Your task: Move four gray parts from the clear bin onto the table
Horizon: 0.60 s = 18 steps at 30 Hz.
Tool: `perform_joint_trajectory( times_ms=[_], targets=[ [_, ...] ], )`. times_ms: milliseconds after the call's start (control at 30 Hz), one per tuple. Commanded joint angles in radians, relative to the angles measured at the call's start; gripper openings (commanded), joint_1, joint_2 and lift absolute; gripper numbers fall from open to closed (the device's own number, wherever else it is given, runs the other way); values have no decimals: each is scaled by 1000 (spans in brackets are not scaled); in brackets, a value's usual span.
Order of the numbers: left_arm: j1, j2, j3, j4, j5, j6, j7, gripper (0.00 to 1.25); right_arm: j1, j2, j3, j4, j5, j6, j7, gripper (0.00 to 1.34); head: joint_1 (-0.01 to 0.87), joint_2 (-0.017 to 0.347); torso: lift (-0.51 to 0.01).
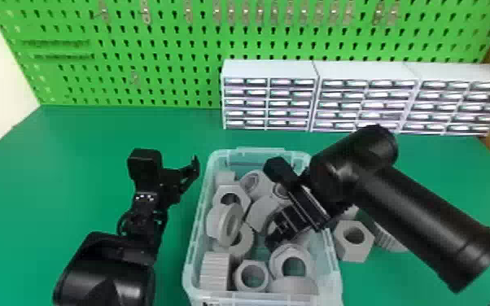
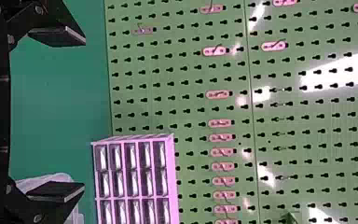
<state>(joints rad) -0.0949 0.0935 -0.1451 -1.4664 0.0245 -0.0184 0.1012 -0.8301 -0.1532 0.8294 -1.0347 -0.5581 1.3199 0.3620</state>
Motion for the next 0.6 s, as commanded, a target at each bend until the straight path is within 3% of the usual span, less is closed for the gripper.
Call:
perform_joint_trajectory(
  times_ms=[0, 567],
  targets=[
    [3, 0, 2, 0, 0, 0, 0, 1068, 2, 0, -15, 1, -8, 9, 0, 301, 693, 72, -52],
    [11, 5, 5, 0, 3, 0, 0, 1068, -4, -2, -42, -35, 24, 47, 0, 295, 693, 72, -52]
  ],
)
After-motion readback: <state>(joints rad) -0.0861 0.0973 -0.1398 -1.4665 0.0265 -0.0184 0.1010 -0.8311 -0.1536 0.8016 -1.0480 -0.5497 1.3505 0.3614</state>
